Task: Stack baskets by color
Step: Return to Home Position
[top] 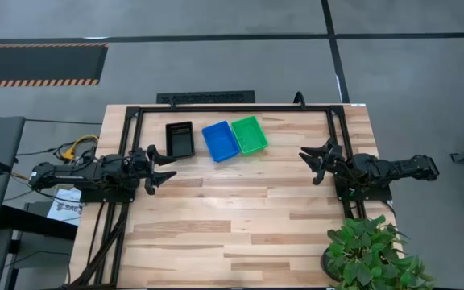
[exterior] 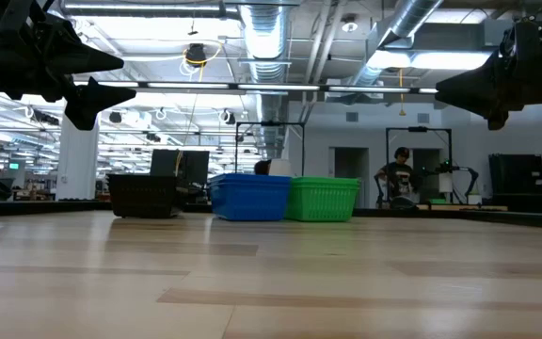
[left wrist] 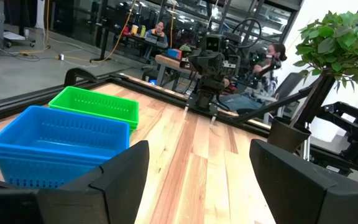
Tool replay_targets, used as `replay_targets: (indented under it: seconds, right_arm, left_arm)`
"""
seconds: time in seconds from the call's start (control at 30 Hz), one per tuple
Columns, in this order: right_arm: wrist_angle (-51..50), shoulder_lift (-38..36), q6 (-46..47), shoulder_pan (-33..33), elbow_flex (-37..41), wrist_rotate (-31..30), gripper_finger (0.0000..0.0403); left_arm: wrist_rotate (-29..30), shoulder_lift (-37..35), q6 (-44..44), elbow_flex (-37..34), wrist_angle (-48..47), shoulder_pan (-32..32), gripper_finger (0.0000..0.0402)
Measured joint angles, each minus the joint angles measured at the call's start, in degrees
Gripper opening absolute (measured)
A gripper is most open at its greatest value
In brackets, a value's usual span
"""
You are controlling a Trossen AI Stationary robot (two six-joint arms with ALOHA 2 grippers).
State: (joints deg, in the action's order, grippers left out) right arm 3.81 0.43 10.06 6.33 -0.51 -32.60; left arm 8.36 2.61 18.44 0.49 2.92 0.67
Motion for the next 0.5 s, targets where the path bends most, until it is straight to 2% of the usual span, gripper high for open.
replay_targets:
  seconds: [0.5]
  right_arm:
    - [0.0, 0.0, 0.0, 0.0, 0.0, 0.0, 0.0139]
  left_arm:
    - [0.0, 0.0, 0.0, 0.0, 0.0, 0.0, 0.0268]
